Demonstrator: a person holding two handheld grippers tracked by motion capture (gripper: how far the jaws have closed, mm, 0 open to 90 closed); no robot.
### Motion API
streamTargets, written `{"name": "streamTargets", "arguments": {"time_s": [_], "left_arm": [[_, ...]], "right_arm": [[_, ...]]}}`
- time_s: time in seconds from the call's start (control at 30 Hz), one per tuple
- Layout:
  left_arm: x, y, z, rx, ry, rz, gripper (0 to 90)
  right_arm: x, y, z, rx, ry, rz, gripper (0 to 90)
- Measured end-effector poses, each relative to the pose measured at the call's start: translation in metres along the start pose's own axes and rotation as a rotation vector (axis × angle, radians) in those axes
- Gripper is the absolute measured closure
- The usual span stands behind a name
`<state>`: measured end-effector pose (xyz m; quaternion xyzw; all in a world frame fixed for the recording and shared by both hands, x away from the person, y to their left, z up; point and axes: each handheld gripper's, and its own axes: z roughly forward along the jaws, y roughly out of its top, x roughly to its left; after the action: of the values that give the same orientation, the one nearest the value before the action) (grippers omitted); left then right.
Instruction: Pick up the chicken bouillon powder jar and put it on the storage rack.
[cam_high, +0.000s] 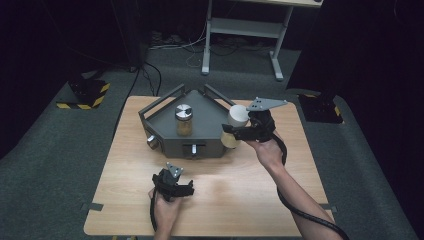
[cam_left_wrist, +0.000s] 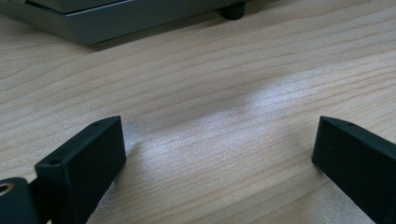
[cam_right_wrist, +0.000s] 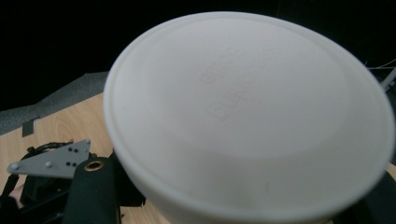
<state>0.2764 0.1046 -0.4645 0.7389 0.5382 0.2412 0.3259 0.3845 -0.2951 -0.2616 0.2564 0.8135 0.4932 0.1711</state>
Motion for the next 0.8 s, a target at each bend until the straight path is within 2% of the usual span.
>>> {"name": "streamTargets", "arguments": {"time_s": [0.43,0.8], "left_arm": [[0.000,0.000,0.000,-0.001,0.000,-0.001,2.7],[0.000,0.000,0.000,0.001,-0.003,0.002,2.7]], "right_arm": [[-0.009,0.024,0.023,0.013,-0.062,0.042,35.1],[-0.012,0.039,0.042,0.038,-0.108,0.054,35.1]]}}
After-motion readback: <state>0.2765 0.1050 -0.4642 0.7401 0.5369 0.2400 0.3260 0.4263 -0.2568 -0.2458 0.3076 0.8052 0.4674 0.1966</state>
